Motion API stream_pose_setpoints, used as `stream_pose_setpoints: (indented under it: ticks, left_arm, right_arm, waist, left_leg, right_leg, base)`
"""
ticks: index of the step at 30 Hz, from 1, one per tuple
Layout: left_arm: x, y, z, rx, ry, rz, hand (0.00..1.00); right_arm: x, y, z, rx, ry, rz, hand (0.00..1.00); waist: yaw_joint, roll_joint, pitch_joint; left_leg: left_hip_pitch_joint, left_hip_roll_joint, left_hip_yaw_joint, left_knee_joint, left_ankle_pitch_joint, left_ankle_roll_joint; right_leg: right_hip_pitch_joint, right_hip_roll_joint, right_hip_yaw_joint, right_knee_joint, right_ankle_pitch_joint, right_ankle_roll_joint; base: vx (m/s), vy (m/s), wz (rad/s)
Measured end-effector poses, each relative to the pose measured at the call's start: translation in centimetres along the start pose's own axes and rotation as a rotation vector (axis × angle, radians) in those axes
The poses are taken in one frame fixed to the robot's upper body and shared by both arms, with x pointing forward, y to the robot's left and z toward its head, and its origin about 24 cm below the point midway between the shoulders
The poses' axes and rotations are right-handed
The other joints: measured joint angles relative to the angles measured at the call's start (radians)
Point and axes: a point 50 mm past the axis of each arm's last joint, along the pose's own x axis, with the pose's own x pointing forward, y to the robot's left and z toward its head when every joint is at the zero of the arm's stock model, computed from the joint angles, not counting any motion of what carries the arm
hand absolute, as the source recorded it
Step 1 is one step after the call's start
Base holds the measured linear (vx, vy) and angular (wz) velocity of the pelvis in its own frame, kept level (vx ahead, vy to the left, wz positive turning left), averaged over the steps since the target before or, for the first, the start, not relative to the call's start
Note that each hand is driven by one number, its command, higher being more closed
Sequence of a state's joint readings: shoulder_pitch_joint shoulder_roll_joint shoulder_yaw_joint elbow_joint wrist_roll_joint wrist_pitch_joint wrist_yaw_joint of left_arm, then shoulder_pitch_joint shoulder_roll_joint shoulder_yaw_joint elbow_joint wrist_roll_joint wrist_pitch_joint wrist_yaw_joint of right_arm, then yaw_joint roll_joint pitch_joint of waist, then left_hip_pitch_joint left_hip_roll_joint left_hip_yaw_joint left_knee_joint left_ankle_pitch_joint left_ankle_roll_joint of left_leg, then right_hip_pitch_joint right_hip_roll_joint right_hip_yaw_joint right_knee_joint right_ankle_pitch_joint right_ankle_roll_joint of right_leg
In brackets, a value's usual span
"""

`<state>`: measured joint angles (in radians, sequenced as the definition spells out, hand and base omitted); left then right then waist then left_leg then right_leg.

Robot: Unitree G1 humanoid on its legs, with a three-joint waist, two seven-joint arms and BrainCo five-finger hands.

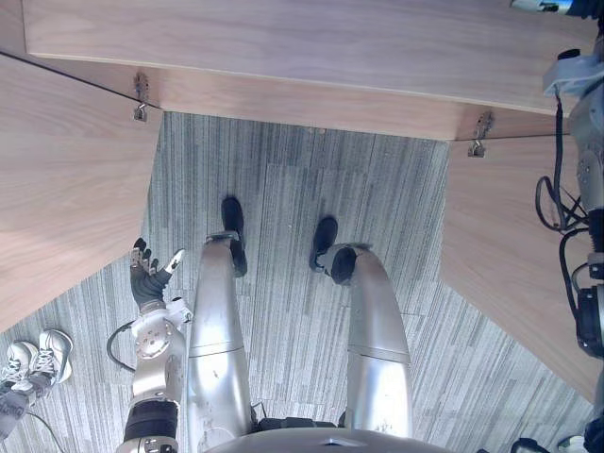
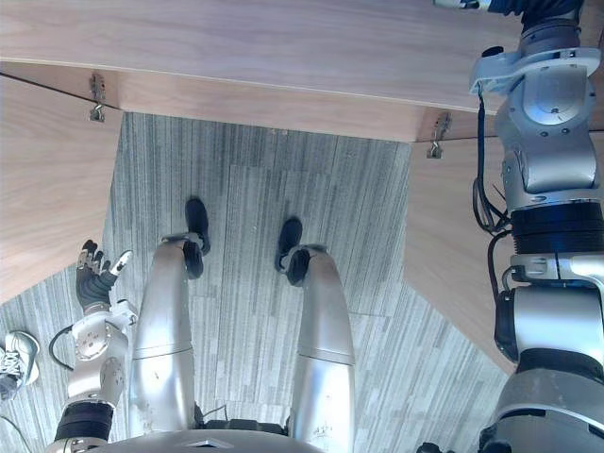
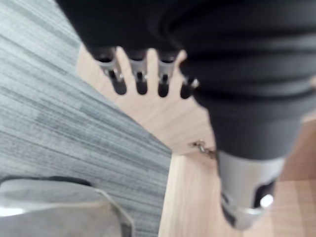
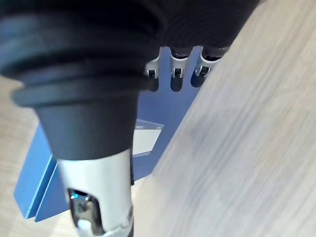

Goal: Walk over to the cabinet, pick up the folder, carry it to the office cabinet, place the folder inside the office cabinet, then close the office cabinet door

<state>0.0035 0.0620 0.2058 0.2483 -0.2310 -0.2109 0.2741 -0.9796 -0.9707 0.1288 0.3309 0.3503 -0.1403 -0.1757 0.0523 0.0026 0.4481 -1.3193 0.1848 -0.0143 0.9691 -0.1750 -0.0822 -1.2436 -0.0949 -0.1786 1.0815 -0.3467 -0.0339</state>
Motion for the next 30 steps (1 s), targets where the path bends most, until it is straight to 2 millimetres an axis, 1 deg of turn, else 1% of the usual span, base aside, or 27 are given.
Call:
stream_pose_setpoints:
  ticks: [2, 7, 13, 17, 19, 22, 23, 26, 27, 30]
  left_arm:
    - [0.0, 0.1, -0.1, 0.001, 0.007, -0.012, 0.0]
    - [-0.1, 0.5, -0.2, 0.004, 0.011, -0.015, 0.0]
    - [0.0, 0.6, -0.2, 0.005, 0.012, -0.019, 0.0]
    - [0.0, 0.5, -0.2, 0.007, 0.013, -0.031, 0.0]
    - [-0.1, 0.5, -0.3, 0.024, 0.016, -0.034, 0.0]
    - [-0.1, 0.6, -0.3, 0.026, 0.017, -0.033, 0.0]
    - [-0.1, 0.6, -0.4, 0.025, 0.019, -0.033, 0.0]
    - [-0.1, 0.6, -0.4, 0.026, 0.02, -0.032, 0.0]
    - [-0.1, 0.6, -0.4, 0.026, 0.02, -0.031, 0.0]
    - [-0.1, 0.6, -0.3, 0.026, 0.019, -0.028, 0.0]
  right_arm:
    - [-0.2, 0.8, -0.4, -0.086, 0.02, 0.073, 0.0]
    - [-0.9, 1.8, -1.3, -0.168, 0.041, 0.165, 0.0]
    - [-2.6, 2.7, -3.3, -0.183, 0.112, 0.259, 0.0]
    - [-3.6, 2.9, -3.3, -0.223, 0.104, 0.313, 0.0]
    - [-4.4, 3.3, -3.3, -0.247, 0.1, 0.371, 0.0]
    - [-5.7, 3.8, -3.6, -0.239, 0.106, 0.408, 0.0]
    - [-6.6, 3.8, -3.7, -0.227, 0.111, 0.409, 0.0]
    - [-8.1, 3.7, -3.5, -0.187, 0.094, 0.365, 0.0]
    - [-8.3, 3.7, -3.4, -0.166, 0.088, 0.345, 0.0]
    - [-9.3, 3.8, -2.6, -0.069, 0.046, 0.195, 0.0]
  waist:
    - [0.002, 0.0, 0.0]
    - [0.008, -0.005, -0.002]
    - [0.017, -0.008, -0.003]
    - [0.021, -0.008, -0.003]
    - [0.023, -0.008, -0.003]
    - [0.025, -0.015, -0.007]
    - [0.027, -0.02, -0.01]
    - [0.026, -0.023, -0.012]
    - [0.025, -0.023, -0.012]
    - [0.021, -0.025, -0.012]
  left_leg:
    - [0.013, 0.0, 0.003, -0.012, 0.001, 0.002]
    - [0.025, 0.001, 0.008, -0.017, 0.001, 0.002]
    - [0.025, 0.0, 0.009, -0.017, 0.001, 0.002]
    - [0.026, 0.001, 0.009, -0.017, 0.001, 0.002]
    - [0.029, 0.001, 0.009, -0.017, 0.001, 0.002]
    - [0.032, 0.001, 0.01, -0.019, 0.001, 0.003]
    - [0.032, 0.001, 0.01, -0.019, 0.001, 0.003]
    - [0.034, 0.001, 0.01, -0.019, -0.001, 0.006]
    - [0.035, 0.001, 0.01, -0.02, -0.002, 0.007]
    - [0.048, 0.001, 0.014, -0.027, -0.003, 0.01]
  right_leg:
    - [0.014, 0.001, 0.0, -0.013, 0.004, 0.003]
    - [0.026, 0.0, 0.001, -0.022, 0.005, 0.003]
    - [0.027, -0.001, 0.0, -0.022, 0.005, 0.003]
    - [0.028, -0.001, 0.0, -0.022, 0.005, 0.003]
    - [0.032, -0.001, -0.001, -0.023, 0.005, 0.003]
    - [0.035, -0.001, -0.001, -0.025, 0.005, 0.003]
    - [0.036, -0.001, -0.001, -0.027, 0.005, 0.003]
    - [0.043, -0.001, -0.003, -0.034, 0.006, 0.005]
    - [0.045, 0.0, -0.003, -0.036, 0.007, 0.006]
    - [0.057, 0.0, -0.001, -0.048, 0.01, 0.011]
  base:
    - [0.04, 0.034, 0.0]
    - [0.01, 0.02, 0.0]
    - [0.0, 0.0, 0.0]
    - [0.0, 0.0, 0.0]
    - [0.0, 0.015, 0.0]
    - [0.0, 0.0, 0.0]
    - [0.01, 0.031, 0.0]
    - [0.01, 0.023, -0.01]
    - [0.01, 0.042, -0.02]
    - [0.01, 0.024, -0.01]
